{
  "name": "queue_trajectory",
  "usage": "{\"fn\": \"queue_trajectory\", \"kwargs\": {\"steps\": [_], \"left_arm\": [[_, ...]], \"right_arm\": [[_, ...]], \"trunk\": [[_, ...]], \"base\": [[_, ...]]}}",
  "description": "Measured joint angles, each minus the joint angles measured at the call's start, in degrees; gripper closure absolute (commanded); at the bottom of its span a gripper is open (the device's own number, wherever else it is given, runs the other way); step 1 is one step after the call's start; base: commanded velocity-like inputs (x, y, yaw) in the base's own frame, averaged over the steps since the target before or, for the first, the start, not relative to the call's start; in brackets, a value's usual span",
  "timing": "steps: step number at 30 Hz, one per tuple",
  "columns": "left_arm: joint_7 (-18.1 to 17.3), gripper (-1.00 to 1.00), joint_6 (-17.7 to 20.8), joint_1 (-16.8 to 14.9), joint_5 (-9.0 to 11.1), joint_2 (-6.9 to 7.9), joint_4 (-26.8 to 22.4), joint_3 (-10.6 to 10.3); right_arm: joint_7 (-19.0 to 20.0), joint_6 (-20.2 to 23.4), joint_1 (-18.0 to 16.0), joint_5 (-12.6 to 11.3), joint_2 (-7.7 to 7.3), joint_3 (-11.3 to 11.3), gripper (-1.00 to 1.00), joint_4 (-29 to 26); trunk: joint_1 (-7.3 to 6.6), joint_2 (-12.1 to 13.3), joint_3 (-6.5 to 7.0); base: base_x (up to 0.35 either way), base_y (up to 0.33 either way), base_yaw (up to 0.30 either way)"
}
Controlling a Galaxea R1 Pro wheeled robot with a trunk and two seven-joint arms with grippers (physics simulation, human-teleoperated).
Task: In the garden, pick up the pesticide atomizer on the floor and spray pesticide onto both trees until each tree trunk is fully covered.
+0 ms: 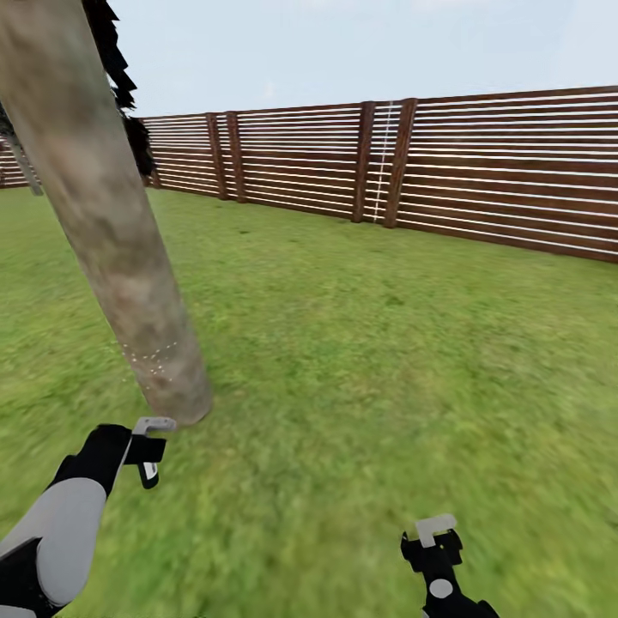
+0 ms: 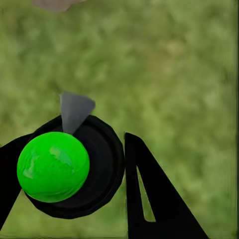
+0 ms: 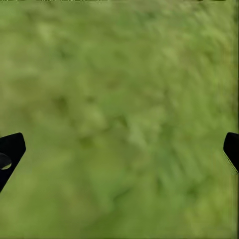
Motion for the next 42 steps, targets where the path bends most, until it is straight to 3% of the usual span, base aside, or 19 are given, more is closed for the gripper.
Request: {"fn": "queue_trajectory", "kwargs": {"steps": [14, 24, 42], "left_arm": [[5.79, 1.0, -0.07, 0.25, 1.25, 0.19, -0.56, 0.07], [5.97, 1.0, -0.06, 0.26, 1.4, 0.07, -0.51, 0.06], [5.98, 1.0, -0.17, 0.25, 1.36, -0.51, -0.5, 0.23]], "right_arm": [[0.01, 0.0, 0.0, -0.01, 0.11, -0.01, -1.0, 0.0], [0.01, -0.02, 0.0, -0.01, 0.14, 0.0, -1.0, 0.0], [0.0, 0.06, 0.19, 0.04, 0.06, 0.0, -1.0, -0.01]], "trunk": [[-0.02, 0.0, 0.0], [-0.02, 0.0, 0.0], [-0.02, 0.0, 0.0]], "base": [[0.182, -0.234, 0.273], [0.24, -0.189, 0.268], [0.183, -0.224, 0.009]]}}
